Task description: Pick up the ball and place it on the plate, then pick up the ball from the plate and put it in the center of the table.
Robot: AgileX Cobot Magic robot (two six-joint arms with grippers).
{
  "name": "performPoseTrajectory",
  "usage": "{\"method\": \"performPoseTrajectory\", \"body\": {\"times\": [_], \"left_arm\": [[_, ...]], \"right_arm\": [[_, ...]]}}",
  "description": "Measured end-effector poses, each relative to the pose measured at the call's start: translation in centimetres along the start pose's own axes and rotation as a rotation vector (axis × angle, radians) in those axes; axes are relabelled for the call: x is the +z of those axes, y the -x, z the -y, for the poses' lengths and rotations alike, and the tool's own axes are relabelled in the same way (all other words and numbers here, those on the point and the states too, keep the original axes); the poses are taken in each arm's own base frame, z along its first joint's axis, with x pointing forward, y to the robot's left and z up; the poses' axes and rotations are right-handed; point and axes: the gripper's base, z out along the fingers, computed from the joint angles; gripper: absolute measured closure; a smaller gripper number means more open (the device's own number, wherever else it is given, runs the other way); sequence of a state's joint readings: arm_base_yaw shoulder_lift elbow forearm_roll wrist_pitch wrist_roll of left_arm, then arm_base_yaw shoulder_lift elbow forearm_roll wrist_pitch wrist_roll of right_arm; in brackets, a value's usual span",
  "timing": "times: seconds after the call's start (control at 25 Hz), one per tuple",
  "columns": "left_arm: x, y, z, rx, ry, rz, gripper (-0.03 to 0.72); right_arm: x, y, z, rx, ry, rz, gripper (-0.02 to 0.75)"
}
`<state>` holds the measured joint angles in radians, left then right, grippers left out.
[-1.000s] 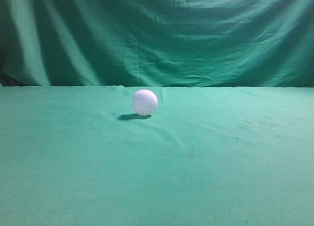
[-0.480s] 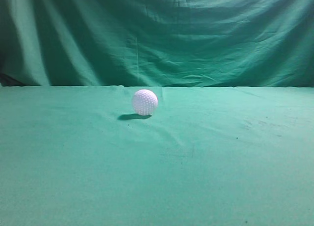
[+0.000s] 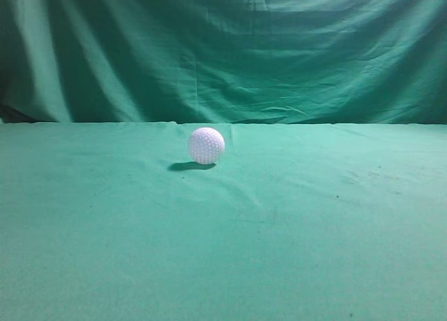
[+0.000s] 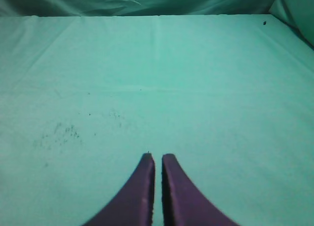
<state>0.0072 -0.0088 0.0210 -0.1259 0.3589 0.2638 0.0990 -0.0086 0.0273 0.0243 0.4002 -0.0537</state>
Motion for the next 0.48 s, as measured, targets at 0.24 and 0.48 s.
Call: {"method": "performPoseTrajectory", "body": {"times": [0.24,0.48], "left_arm": [[0.0,-0.01,-0.12,-0.005,0.014,-0.002,0.688],[0.0,-0.01,-0.12,-0.01,0.014,-0.002,0.688]], "right_arm": [[0.0,0.0,0.0,0.0,0.0,0.0,0.738],[0.0,0.0,0.0,0.0,0.0,0.0,0.738]]}}
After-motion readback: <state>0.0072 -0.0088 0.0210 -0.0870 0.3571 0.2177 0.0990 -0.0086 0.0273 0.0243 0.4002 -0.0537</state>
